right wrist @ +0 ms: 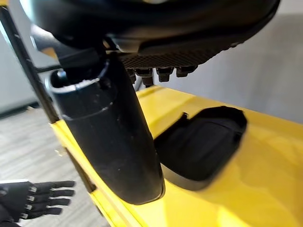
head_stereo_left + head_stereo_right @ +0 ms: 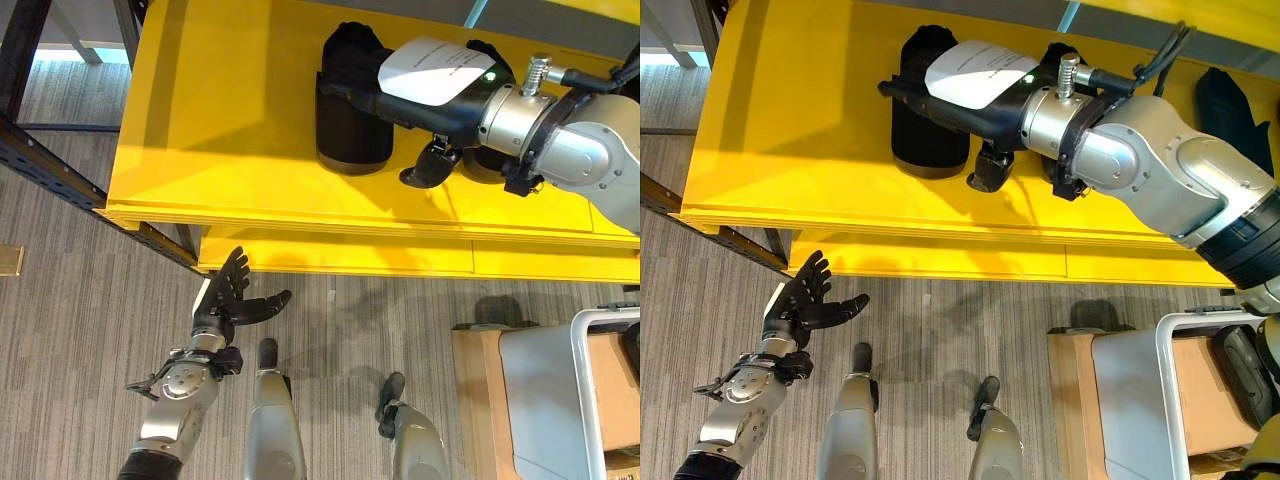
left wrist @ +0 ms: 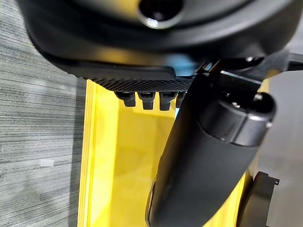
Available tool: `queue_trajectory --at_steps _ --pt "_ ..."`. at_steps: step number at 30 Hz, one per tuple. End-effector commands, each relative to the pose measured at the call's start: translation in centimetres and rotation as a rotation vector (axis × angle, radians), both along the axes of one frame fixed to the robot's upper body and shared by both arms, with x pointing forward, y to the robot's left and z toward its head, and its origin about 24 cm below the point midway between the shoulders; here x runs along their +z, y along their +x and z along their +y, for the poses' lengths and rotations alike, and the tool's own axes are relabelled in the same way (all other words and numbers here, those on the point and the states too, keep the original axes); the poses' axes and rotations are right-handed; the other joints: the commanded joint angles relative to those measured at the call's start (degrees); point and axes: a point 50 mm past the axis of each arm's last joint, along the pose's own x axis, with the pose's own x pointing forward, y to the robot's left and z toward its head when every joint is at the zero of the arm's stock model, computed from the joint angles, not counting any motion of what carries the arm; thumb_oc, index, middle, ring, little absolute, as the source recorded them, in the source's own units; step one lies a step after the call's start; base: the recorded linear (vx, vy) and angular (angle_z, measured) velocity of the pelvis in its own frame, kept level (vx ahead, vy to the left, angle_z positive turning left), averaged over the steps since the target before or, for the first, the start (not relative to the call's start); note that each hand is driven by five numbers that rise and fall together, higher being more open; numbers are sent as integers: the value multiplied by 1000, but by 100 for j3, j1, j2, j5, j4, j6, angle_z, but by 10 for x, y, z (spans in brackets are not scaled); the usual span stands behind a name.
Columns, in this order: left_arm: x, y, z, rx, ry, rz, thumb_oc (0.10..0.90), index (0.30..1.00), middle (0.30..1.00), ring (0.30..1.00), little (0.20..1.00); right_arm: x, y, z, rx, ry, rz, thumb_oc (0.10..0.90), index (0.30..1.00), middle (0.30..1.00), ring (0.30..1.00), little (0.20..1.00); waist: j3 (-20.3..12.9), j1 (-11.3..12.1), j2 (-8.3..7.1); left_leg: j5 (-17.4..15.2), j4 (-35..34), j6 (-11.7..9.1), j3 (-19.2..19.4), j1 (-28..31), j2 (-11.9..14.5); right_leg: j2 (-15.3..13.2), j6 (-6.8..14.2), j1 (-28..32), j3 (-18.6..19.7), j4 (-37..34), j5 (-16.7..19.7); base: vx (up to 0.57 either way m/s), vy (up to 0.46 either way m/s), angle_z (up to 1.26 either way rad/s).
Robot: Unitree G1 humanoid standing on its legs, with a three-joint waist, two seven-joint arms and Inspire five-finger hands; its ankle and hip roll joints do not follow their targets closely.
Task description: Move parts from the plastic box to the shelf.
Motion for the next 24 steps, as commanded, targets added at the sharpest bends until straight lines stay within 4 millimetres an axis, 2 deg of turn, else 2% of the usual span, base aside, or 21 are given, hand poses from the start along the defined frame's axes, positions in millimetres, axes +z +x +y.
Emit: queue_trajectory --at_steps 1,7,11,12,13,15,16,17,21,24 --pt "25 0 4 -50 64 -122 900 1000 1000 1000 1000 39 -23 -5 97 204 -145 900 1000 1000 1000 1000 -767 29 -165 -354 238 -146 -76 -5 430 -145 15 686 -80 15 -443 0 0 0" --pt "20 0 1 -56 58 -104 900 1000 1000 1000 1000 13 -32 -34 120 373 -45 900 1000 1000 1000 1000 -912 -163 -135 -257 42 -167 -4 212 485 -112 39 810 -45 -177 -375 0 0 0" --pt "13 -3 -2 -45 26 -89 900 1000 1000 1000 1000 -19 -43 -66 157 660 62 900 1000 1000 1000 1000 -1050 -379 -52 -186 -165 -189 79 447 568 -72 82 958 -3 -411 -312 10 -3 -1" --pt "13 -3 -2 -50 30 -89 900 1000 1000 1000 1000 -20 -44 -68 153 664 62 900 1000 1000 1000 1000 -1063 -356 -75 -154 -193 -183 80 439 557 -76 80 949 -8 -432 -289 33 2 -23" --pt "6 -6 -3 -38 12 -67 900 1000 1000 1000 1000 -42 -51 -83 174 850 108 900 1000 1000 1000 1000 -1152 -470 -12 -106 -366 -196 159 613 599 -53 114 1043 15 -572 -253 29 10 -29" --pt "-1 -9 -4 -28 -9 -47 900 1000 1000 1000 1000 -71 -54 -96 186 1072 187 900 1000 1000 1000 1000 -1249 -553 44 -24 -593 -197 242 797 626 -47 143 1125 29 -708 -190 52 12 -23" --pt "-7 -12 -4 -20 -26 -30 900 1000 1000 1000 1000 -96 -60 -99 201 1218 257 900 1000 1000 1000 1000 -1367 -623 64 90 -853 -221 346 965 625 -38 167 1214 44 -879 -111 70 8 -20" --pt "-9 -14 -3 -11 -31 -26 900 1000 1000 1000 1000 -108 -61 -102 201 1299 288 900 1000 1000 1000 1000 -1398 -655 88 99 -910 -236 380 1046 638 -32 175 1259 40 -904 -113 61 11 -28" --pt "-21 -22 0 35 -63 5 900 1000 1000 1000 1000 -138 -76 -112 160 1456 322 900 1000 1000 1000 1000 -1610 -792 160 279 -1347 -288 562 1356 656 5 204 1361 97 -1082 -47 46 2 -18" --pt "-33 -32 1 74 -94 39 900 1000 1000 1000 1000 -172 -86 -121 86 1616 381 900 1000 1000 1000 1000 -1736 -923 245 369 -1609 -331 728 1627 683 44 202 1468 162 -1156 -67 49 -8 -13"
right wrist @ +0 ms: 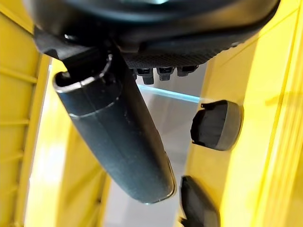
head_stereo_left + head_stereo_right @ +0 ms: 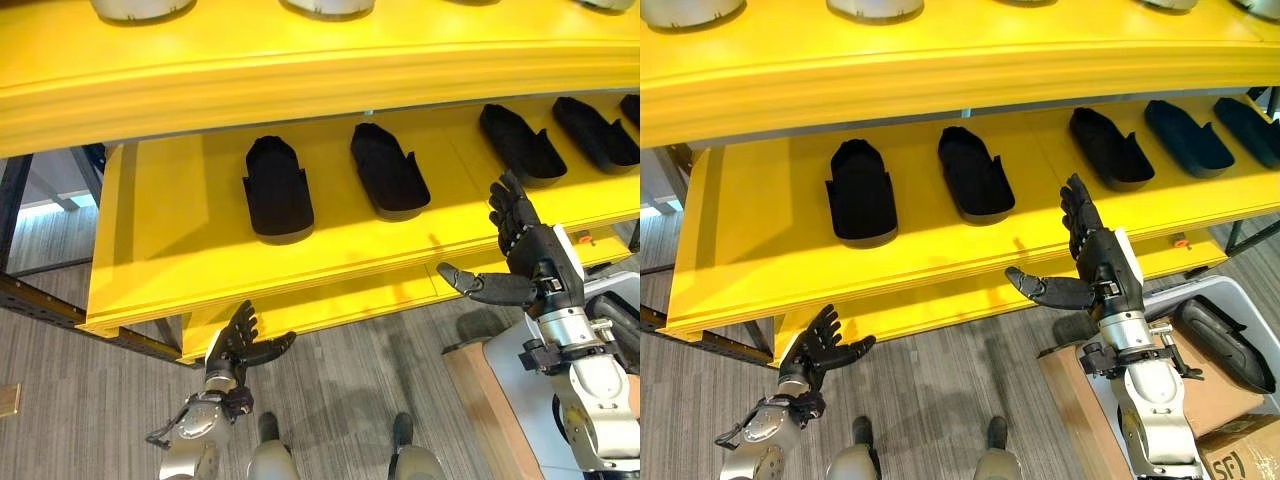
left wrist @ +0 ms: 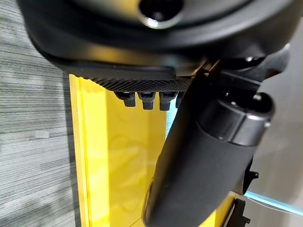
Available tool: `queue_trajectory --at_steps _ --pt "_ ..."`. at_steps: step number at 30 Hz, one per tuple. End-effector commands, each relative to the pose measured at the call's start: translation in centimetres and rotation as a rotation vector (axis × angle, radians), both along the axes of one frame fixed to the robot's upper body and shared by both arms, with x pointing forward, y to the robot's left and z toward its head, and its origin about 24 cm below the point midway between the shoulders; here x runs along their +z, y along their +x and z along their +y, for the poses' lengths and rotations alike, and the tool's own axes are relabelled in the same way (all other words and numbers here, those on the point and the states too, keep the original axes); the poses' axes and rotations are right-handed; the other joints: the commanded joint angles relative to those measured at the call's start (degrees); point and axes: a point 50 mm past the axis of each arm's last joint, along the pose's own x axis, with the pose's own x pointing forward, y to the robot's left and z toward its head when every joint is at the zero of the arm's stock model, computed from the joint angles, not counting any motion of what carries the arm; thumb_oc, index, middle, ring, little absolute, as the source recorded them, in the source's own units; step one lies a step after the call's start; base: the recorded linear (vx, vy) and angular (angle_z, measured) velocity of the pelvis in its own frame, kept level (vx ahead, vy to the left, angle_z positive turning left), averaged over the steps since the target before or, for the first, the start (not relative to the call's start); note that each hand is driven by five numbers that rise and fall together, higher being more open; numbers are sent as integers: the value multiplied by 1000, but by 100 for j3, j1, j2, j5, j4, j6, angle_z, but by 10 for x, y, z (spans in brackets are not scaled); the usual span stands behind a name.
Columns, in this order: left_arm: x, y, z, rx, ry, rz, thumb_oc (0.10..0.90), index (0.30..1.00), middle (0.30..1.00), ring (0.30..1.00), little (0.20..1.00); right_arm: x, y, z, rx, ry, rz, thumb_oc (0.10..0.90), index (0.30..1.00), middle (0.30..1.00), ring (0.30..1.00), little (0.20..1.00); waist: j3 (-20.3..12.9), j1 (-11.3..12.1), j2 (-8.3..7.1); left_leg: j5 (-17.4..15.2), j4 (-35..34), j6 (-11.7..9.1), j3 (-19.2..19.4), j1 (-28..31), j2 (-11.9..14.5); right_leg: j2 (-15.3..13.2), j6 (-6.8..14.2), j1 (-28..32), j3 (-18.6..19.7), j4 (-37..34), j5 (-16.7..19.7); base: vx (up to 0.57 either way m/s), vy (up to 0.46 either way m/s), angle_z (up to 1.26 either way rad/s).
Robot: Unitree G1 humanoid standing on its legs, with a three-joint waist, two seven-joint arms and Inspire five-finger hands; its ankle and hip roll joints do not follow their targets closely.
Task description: Move parts from the plastic box to the shelf.
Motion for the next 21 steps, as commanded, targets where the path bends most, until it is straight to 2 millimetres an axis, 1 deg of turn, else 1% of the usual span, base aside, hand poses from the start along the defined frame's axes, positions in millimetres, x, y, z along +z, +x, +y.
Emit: queue_trajectory --at_steps 1,3,4,5,6,7,8,9,10,12,13,17,18,20,21 --pt "38 17 12 3 60 -223 900 1000 1000 1000 1000 42 -8 -9 2 31 -258 900 1000 1000 1000 1000 -509 -11 -72 136 -377 -130 65 182 494 -251 208 449 -145 149 -531 22 -10 -9" --pt "32 11 13 19 58 -202 900 1000 1000 1000 1000 18 -14 -11 -32 83 -161 900 1000 1000 1000 1000 -536 -86 -26 203 -516 -155 132 306 515 -212 190 480 -127 150 -557 10 -7 -4" --pt "30 8 15 39 62 -196 900 1000 1000 1000 1000 -7 -20 -11 -41 100 -45 900 1000 1000 1000 1000 -547 -152 21 257 -602 -170 199 379 547 -186 179 484 -90 149 -581 0 0 0" --pt "30 7 15 39 63 -195 900 1000 1000 1000 1000 -7 -20 -11 -40 100 -44 900 1000 1000 1000 1000 -551 -151 21 260 -610 -171 203 386 548 -184 178 486 -88 148 -582 -12 -20 -4" --pt "29 3 17 60 69 -189 900 1000 1000 1000 1000 -23 -25 -15 -86 54 43 900 1000 1000 1000 1000 -556 -198 62 312 -681 -182 239 449 593 -147 158 489 -66 162 -614 -8 -18 -9" --pt "28 3 17 61 69 -189 900 1000 1000 1000 1000 -23 -25 -15 -86 54 44 900 1000 1000 1000 1000 -557 -198 63 315 -687 -183 242 455 595 -144 157 489 -64 164 -615 -18 -23 -11" --pt "27 1 17 71 66 -186 900 1000 1000 1000 1000 -40 -29 -15 -105 115 106 900 1000 1000 1000 1000 -539 -234 83 328 -698 -179 270 490 617 -125 137 466 -21 209 -638 -10 -10 -12" --pt "27 0 18 77 67 -183 900 1000 1000 1000 1000 -47 -32 -17 -116 93 144 900 1000 1000 1000 1000 -545 -258 94 330 -691 -184 287 507 634 -111 129 451 0 236 -666 -22 -31 -11" --pt "27 0 18 80 71 -183 900 1000 1000 1000 1000 -57 -36 -18 -142 87 197 900 1000 1000 1000 1000 -523 -299 136 329 -653 -185 305 525 675 -75 86 394 64 360 -740 -14 -27 -16" --pt "27 0 18 80 71 -182 900 1000 1000 1000 1000 -57 -36 -18 -142 87 197 900 1000 1000 1000 1000 -523 -297 137 328 -651 -187 307 526 679 -73 84 388 67 371 -747 -21 -20 -17" --pt "28 1 18 90 74 -188 900 1000 1000 1000 1000 -69 -39 -19 -159 76 259 900 1000 1000 1000 1000 -475 -337 171 322 -592 -182 328 542 710 -36 45 311 148 532 -824 -37 -33 -12" --pt "28 -1 18 93 74 -191 900 1000 1000 1000 1000 -75 -45 -24 -174 68 302 900 1000 1000 1000 1000 -399 -379 221 368 -542 -188 334 582 796 64 -46 203 255 779 -981 -42 -59 -10" --pt "30 1 18 95 77 -200 900 1000 1000 1000 1000 -80 -47 -25 -177 82 325 900 1000 1000 1000 1000 -350 -403 271 483 -551 -212 320 593 882 159 -126 95 288 1007 -1109 -68 -101 -11" --pt "33 2 19 101 79 -212 900 1000 1000 1000 1000 -86 -50 -26 -179 72 357 900 1000 1000 1000 1000 -282 -424 311 633 -539 -237 286 571 995 311 -231 -59 329 1281 -1267 -104 -145 -6" --pt "34 3 19 104 79 -217 900 1000 1000 1000 1000 -89 -50 -25 -177 80 373 900 1000 1000 1000 1000 -225 -426 332 755 -522 -258 287 554 1087 439 -319 -178 348 1488 -1357 -113 -177 -5"
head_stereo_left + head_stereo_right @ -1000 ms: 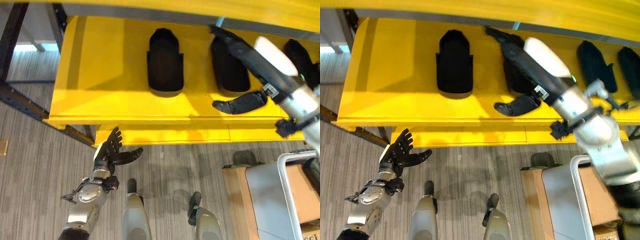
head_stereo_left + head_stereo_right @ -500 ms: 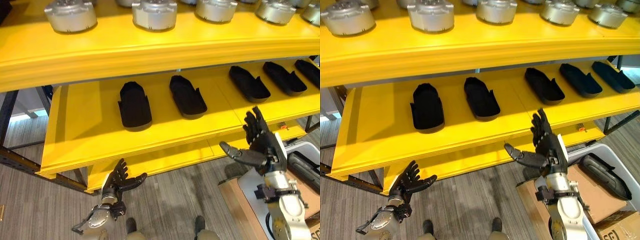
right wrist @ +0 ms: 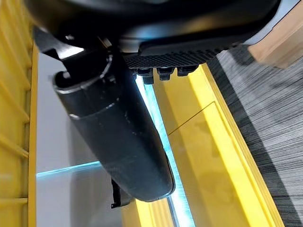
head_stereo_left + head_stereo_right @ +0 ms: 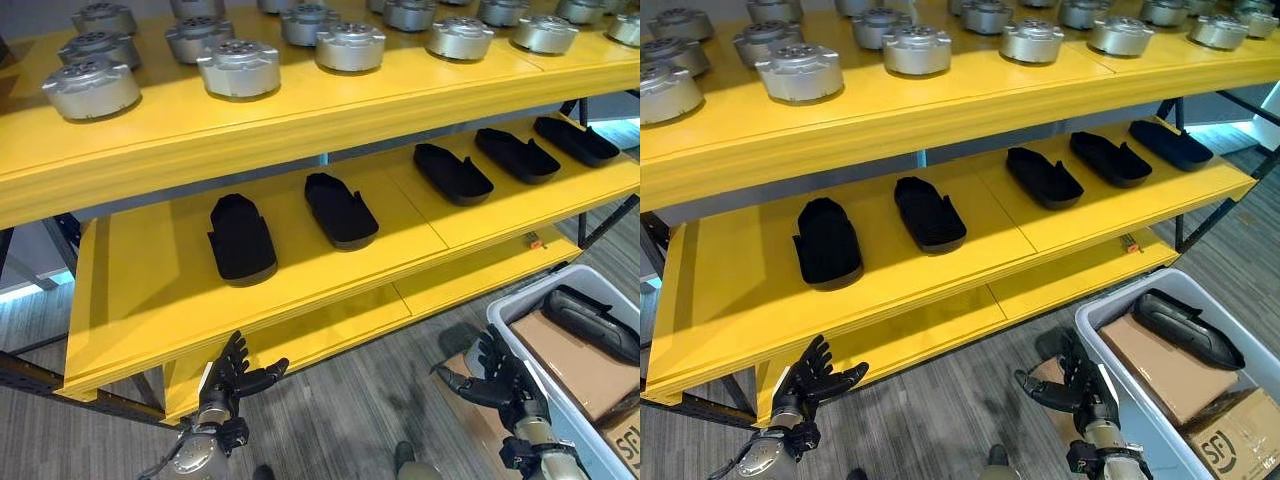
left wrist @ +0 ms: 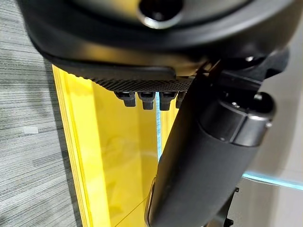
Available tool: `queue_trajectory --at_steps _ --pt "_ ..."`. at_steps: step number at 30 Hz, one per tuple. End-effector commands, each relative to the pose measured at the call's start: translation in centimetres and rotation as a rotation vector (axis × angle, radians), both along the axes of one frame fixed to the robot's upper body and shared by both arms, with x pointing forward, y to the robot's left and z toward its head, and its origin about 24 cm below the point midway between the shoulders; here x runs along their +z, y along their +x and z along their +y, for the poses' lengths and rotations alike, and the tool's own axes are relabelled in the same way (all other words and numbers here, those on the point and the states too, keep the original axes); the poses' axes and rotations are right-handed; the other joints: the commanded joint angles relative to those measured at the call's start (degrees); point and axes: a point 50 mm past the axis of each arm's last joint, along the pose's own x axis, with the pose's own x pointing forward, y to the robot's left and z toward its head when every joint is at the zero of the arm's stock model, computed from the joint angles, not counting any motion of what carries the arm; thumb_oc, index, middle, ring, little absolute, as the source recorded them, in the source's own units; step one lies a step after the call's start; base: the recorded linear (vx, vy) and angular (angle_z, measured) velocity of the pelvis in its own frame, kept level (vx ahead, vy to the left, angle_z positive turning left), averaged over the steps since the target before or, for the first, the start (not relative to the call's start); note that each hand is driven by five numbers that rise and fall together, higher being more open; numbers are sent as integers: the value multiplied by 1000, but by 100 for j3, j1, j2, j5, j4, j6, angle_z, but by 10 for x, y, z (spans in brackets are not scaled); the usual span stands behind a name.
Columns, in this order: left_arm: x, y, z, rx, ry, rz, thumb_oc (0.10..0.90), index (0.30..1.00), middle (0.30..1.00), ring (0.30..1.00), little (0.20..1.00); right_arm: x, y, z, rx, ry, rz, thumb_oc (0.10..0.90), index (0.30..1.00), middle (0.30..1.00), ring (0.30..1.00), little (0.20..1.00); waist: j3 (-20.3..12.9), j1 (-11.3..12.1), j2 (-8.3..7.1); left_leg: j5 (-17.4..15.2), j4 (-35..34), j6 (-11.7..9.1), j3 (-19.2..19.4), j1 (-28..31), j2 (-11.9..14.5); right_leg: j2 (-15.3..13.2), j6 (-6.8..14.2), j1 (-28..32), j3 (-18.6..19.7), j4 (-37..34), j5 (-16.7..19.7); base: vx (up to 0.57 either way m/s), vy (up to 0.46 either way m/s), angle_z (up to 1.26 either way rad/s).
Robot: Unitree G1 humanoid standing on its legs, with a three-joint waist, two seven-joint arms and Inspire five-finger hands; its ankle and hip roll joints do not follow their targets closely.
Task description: Move parts from the plastic box to the shelf.
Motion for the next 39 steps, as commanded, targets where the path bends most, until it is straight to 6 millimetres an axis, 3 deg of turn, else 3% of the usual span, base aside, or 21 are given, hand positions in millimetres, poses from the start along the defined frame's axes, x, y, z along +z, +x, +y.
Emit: queue_trajectory --at_steps 1,3,4,6,7,8,9,11,13,19,22,29,39 --pt "53 32 19 50 91 -292 900 1000 1000 1000 1000 45 23 -9 31 -80 -232 900 1000 1000 1000 1000 281 29 -93 492 375 -206 -156 -253 863 165 -272 -114 4 1051 -1030 -127 -219 -8" --pt "55 32 20 71 84 -304 900 1000 1000 1000 1000 44 24 -6 44 -82 -226 900 1000 1000 1000 1000 366 50 -77 649 396 -205 -87 -245 1004 352 -390 -260 55 1219 -1138 -135 -303 -26" --pt "54 29 19 79 71 -305 900 1000 1000 1000 1000 43 21 -10 43 -94 -206 900 1000 1000 1000 1000 547 96 -54 1045 757 -190 -207 -415 1058 536 -566 -162 50 1027 -1118 -149 -369 -42" --pt "54 33 13 43 60 -307 900 1000 1000 1000 1000 43 15 -21 -2 -120 -198 900 1000 1000 1000 1000 707 46 -89 1088 1512 -181 -147 -823 966 513 -709 171 -119 700 -1163 -121 -374 3" --pt "55 34 11 35 42 -315 900 1000 1000 1000 1000 39 15 -23 -22 -130 -182 900 1000 1000 1000 1000 701 34 -64 693 1562 20 -93 -824 624 490 -695 207 -121 316 -889 -79 -151 91" --pt "55 33 10 36 47 -318 900 1000 1000 1000 1000 38 17 -23 -17 -142 -173 900 1000 1000 1000 1000 683 131 -74 372 1398 115 -564 -837 89 465 -647 202 16 162 -792 -44 61 79" --pt "56 35 7 41 38 -323 900 1000 1000 1000 1000 37 24 -18 3 -140 -178 900 1000 1000 1000 1000 631 254 -160 -314 1080 251 -1350 -871 -878 462 -572 219 200 -66 -632 60 117 8" --pt "59 37 4 41 42 -345 900 1000 1000 1000 1000 38 33 -13 27 -118 -194 900 1000 1000 1000 1000 572 314 -191 -413 760 350 -1863 -931 -1319 572 -496 148 483 -186 -444 62 113 -153" --pt "58 35 6 55 32 -345 900 1000 1000 1000 1000 38 34 -11 33 -104 -198 900 1000 1000 1000 1000 553 311 -220 -502 700 383 -1848 -869 -1305 604 -478 113 629 -218 -421 43 110 -154" --pt "55 31 4 24 32 -333 900 1000 1000 1000 1000 31 29 -9 6 -43 -185 900 1000 1000 1000 1000 456 223 -274 -458 324 515 -1326 -623 -1198 481 -362 55 741 -362 -249 34 176 -35" --pt "50 26 6 40 32 -304 900 1000 1000 1000 1000 27 30 0 22 -7 -173 900 1000 1000 1000 1000 363 171 -444 -580 43 673 -791 -219 -1236 416 -184 -5 1063 -401 -76 44 206 -66" --pt "46 22 7 37 46 -281 900 1000 1000 1000 1000 24 24 -2 -6 -7 -158 900 1000 1000 1000 1000 281 47 -530 -646 -213 776 -497 106 -1303 407 -72 -40 1316 -399 -20 16 108 -39" --pt "49 28 5 5 74 -284 900 1000 1000 1000 1000 26 24 -7 -72 1 -178 900 1000 1000 1000 1000 249 -152 -570 -924 -72 968 -231 222 -1454 311 119 -138 1596 -218 36 17 103 -20"
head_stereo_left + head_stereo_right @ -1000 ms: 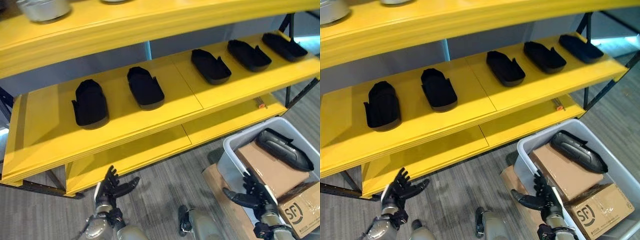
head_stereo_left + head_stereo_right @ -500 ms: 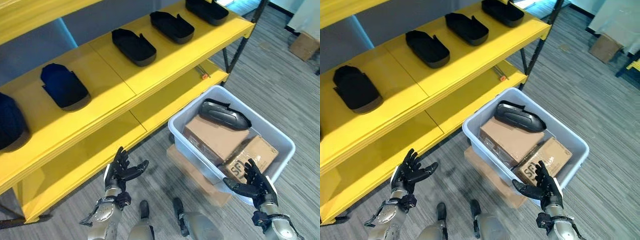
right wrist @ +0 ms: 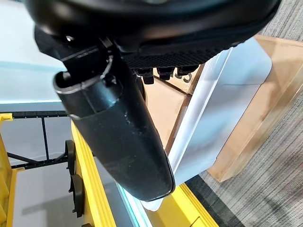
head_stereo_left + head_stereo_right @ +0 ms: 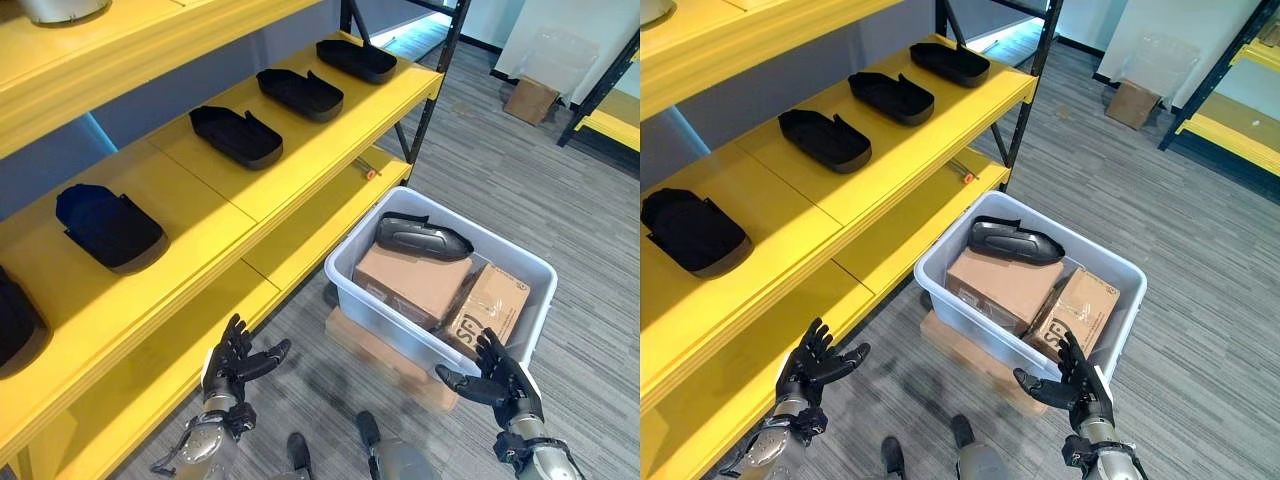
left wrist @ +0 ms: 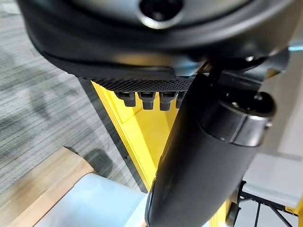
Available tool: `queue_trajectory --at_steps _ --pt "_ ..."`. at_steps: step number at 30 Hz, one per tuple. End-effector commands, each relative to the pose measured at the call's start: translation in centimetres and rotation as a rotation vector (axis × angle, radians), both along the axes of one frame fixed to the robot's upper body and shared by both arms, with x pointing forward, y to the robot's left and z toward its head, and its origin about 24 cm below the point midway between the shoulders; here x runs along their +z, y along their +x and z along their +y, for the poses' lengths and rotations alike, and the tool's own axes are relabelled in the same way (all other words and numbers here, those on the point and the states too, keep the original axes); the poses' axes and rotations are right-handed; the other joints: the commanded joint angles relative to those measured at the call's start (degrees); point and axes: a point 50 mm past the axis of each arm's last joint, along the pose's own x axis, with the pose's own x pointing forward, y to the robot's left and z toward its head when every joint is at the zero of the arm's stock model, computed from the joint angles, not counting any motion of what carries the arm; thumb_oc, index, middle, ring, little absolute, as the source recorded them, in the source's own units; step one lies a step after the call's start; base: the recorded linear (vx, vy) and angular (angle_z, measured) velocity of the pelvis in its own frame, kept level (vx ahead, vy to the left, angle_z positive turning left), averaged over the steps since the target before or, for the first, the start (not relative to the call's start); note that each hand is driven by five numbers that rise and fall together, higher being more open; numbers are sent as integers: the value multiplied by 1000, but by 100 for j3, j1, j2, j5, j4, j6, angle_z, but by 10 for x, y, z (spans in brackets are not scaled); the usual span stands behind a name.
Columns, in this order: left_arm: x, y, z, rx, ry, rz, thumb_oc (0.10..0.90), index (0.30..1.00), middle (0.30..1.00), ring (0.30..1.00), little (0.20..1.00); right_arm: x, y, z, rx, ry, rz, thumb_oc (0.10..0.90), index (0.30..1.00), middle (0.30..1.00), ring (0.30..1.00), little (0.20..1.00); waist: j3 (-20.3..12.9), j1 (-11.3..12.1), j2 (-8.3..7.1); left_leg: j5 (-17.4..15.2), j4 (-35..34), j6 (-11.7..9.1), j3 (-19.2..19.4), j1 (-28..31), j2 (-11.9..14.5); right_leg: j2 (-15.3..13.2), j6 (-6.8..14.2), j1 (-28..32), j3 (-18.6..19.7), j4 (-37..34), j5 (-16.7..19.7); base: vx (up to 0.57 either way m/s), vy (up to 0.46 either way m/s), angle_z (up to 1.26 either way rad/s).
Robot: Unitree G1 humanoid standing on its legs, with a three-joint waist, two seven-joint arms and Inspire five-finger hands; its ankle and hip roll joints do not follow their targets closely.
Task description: Move parts from the plastic box to the shelf.
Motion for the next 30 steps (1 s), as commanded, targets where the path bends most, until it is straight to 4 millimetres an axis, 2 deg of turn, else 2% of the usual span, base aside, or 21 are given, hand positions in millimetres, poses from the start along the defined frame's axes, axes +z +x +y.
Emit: queue_trajectory --at_steps 1,3,6,7,9,10,13,16,19,24,30 --pt "34 12 15 -26 117 -166 900 1000 1000 1000 1000 38 18 -9 -36 -34 -215 900 1000 1000 1000 1000 -335 8 -157 -738 360 -3 -140 -113 166 -528 617 -213 -138 218 -51 7 126 -29" --pt "37 14 14 -27 122 -174 900 1000 1000 1000 1000 38 21 -7 -39 -33 -219 900 1000 1000 1000 1000 -273 -15 -160 -765 362 40 -73 -101 122 -535 678 -311 -99 339 -13 -17 143 -24" --pt "36 16 15 -32 138 -165 900 1000 1000 1000 1000 38 21 -5 -58 -23 -225 900 1000 1000 1000 1000 -68 -118 -171 -876 402 113 43 3 105 -459 793 -673 -128 1004 249 -34 148 -38" --pt "37 15 16 -30 143 -165 900 1000 1000 1000 1000 37 21 -2 -49 -26 -222 900 1000 1000 1000 1000 69 -60 -156 -938 380 128 274 138 101 -658 775 -959 -845 1212 541 -36 168 -64" --pt "38 12 18 -19 140 -168 900 1000 1000 1000 1000 37 20 1 -39 -28 -222 900 1000 1000 1000 1000 123 32 -101 -1011 324 114 493 322 77 -1229 664 -854 -1867 1003 670 56 123 -91" --pt "39 12 19 -14 140 -167 900 1000 1000 1000 1000 37 21 2 -30 -42 -215 900 1000 1000 1000 1000 109 123 -47 -1145 289 68 610 444 116 -1519 751 -752 -2439 864 688 90 14 -107" --pt "40 11 23 1 141 -167 900 1000 1000 1000 1000 40 28 6 -14 -49 -232 900 1000 1000 1000 1000 93 209 -48 -1175 353 -65 982 509 310 -1879 887 -658 -3092 297 1043 87 -96 -109" --pt "38 11 21 3 137 -161 900 1000 1000 1000 1000 38 26 5 -22 -42 -218 900 1000 1000 1000 1000 40 250 -159 -1280 412 -135 1098 652 250 -1852 929 -352 -3045 -186 1210 151 -51 -81" --pt "36 9 18 7 121 -159 900 1000 1000 1000 1000 38 22 2 -27 -40 -214 900 1000 1000 1000 1000 -90 232 -178 -1322 442 -168 1072 692 227 -1798 942 -269 -3032 -281 1298 150 -72 -6" --pt "33 8 13 0 106 -150 900 1000 1000 1000 1000 39 20 -2 -30 -60 -206 900 1000 1000 1000 1000 -167 149 -89 -1310 377 -236 1044 731 305 -1699 900 -222 -3049 -237 1070 107 -83 8" --pt "30 9 6 -17 79 -147 900 1000 1000 1000 1000 45 23 -6 -43 -76 -231 900 1000 1000 1000 1000 -214 78 62 -1231 374 -409 1111 722 538 -1477 797 -260 -3019 -254 766 68 -87 -1"
